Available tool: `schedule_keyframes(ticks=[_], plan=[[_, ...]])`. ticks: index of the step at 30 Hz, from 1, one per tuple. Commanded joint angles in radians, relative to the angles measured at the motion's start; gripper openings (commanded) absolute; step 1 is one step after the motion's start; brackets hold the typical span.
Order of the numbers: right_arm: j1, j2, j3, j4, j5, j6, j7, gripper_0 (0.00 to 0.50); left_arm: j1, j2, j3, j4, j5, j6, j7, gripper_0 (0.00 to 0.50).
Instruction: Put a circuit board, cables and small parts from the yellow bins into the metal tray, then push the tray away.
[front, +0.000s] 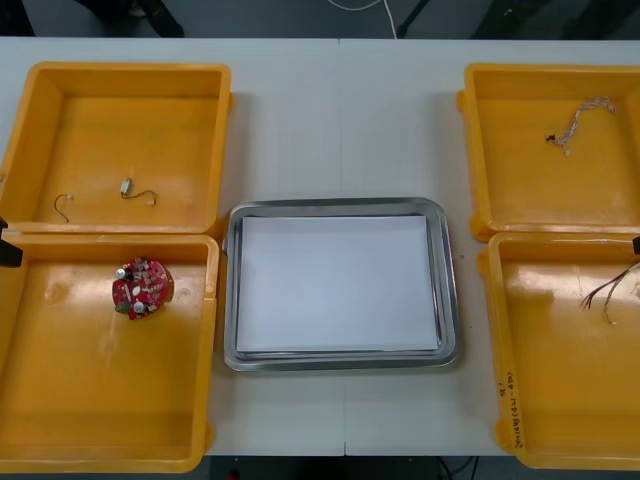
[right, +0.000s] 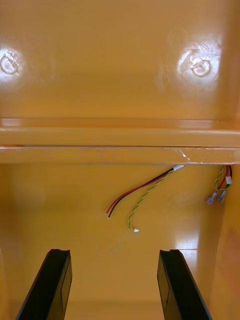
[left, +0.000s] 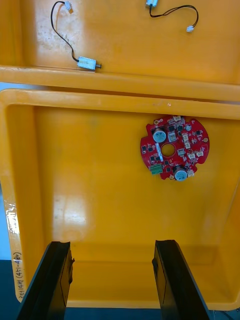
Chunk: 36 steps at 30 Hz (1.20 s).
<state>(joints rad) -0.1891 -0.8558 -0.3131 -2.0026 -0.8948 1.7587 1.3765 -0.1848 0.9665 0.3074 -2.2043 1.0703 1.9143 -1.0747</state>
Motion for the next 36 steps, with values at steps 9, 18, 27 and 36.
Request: schedule_keyframes(ticks=[9, 18, 27, 36], plan=[[0.011, -0.043, -0.015, -0.008, -0.004, 0.005, -0.025, 0.5, 0.013, 0.046, 0.03, -0.025, 0.007, 0.006, -0.08, 0.475], [0.011, -0.043, -0.015, -0.008, -0.004, 0.005, -0.025, 0.5, 0.013, 0.046, 0.03, -0.025, 0.007, 0.006, -0.08, 0.477], [0.011, -0.043, -0.015, -0.008, -0.004, 0.005, -0.025, 0.5, 0.013, 0.046, 0.03, -0.025, 0.007, 0.006, -0.08, 0.477], [0.011, -0.043, -0.015, -0.008, -0.004, 0.005, -0.025, 0.5, 0.013, 0.046, 0.03, -0.025, 0.007, 0.006, -0.08, 0.477]])
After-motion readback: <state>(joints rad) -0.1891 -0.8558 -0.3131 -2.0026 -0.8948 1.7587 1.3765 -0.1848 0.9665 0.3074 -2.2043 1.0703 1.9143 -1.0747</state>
